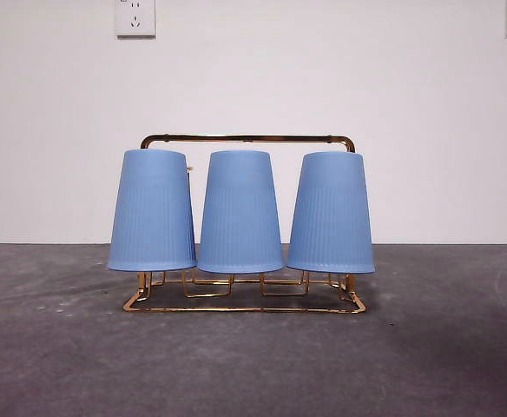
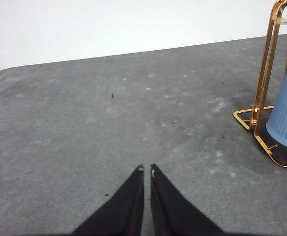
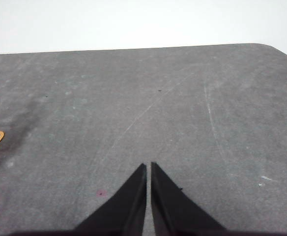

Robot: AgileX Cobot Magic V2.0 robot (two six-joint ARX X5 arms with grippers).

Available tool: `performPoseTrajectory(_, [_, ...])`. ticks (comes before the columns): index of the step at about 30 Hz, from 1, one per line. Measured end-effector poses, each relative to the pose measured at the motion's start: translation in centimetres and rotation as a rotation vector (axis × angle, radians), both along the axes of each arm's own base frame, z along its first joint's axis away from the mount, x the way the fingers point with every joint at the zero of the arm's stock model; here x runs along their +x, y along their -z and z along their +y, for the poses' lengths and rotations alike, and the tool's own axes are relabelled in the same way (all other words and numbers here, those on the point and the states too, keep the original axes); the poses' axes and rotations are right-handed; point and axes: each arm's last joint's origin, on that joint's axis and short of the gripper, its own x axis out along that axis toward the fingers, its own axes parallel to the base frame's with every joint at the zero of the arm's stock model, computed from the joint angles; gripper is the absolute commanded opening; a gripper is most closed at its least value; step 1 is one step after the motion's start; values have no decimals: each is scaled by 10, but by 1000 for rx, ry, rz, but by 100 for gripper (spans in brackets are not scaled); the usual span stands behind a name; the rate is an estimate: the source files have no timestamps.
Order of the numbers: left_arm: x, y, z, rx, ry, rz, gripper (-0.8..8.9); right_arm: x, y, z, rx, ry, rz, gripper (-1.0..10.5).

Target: Pick the top cup and place it on cupholder, pick up the mid cup and place it on cupholder, last pick the bottom cup and place it on cupholder.

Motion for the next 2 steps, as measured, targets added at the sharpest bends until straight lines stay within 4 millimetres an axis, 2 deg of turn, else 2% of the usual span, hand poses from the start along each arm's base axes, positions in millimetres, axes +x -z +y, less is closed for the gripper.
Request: performPoseTrajectory(2, [0,0,0,0,0,0,15,0,0,0,0,0,0,8])
